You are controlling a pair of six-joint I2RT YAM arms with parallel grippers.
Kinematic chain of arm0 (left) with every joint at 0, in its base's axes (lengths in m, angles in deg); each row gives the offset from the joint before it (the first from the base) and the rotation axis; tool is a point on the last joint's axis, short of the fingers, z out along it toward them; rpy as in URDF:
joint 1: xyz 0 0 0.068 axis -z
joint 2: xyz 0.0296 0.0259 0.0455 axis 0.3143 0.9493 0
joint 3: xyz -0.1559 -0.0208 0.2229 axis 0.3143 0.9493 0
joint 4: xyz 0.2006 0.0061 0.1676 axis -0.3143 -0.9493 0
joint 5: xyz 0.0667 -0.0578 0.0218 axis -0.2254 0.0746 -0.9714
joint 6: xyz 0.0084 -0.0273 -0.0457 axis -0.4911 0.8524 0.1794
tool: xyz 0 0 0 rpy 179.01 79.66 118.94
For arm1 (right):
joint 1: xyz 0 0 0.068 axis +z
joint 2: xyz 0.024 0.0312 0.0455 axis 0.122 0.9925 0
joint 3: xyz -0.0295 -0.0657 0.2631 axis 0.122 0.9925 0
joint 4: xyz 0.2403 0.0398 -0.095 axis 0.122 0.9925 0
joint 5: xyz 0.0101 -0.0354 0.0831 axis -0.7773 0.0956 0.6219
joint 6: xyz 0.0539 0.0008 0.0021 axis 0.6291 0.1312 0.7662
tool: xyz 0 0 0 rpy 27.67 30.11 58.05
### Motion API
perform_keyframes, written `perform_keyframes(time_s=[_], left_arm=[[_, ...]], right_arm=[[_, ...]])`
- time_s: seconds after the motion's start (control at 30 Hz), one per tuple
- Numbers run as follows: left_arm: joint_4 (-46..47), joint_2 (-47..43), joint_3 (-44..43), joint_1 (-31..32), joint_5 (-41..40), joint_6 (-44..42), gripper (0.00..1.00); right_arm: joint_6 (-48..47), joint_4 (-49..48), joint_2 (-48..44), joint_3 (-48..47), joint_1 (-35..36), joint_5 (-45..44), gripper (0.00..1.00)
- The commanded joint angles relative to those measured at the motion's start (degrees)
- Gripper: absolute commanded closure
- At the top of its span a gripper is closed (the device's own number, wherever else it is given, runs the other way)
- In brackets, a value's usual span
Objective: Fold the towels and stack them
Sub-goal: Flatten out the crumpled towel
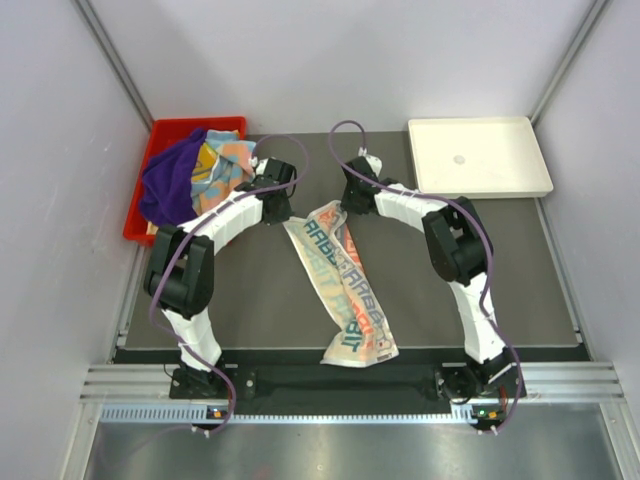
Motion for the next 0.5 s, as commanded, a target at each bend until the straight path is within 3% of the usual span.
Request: perform_keyframes(time_s=[0.0,0.07,0.2,0.47], left_arm=[[0.3,-0.4,-1.9,-0.4,0.0,-1.0,1.0],[0.3,-0.6,-2.3,-0.4,0.1,-1.1,1.0],[-0.1,-1.6,-3.3,-0.4,0.5,-2.4,1.0],[-2.7,-9.7,-5.5,-0.4,2.2,-9.8,1.0]], right_arm=[[0.7,-1.4,0.3,-0.3,0.5,0.4,0.93],[0.0,-1.4,-0.2,-0.3,0.2,-0.1,1.0],[-3.7,-1.7,-4.0,1.3,-1.2,-2.7,1.0],[-15.6,-4.6,-21.5,7.8,-2.0,-7.5,1.0]])
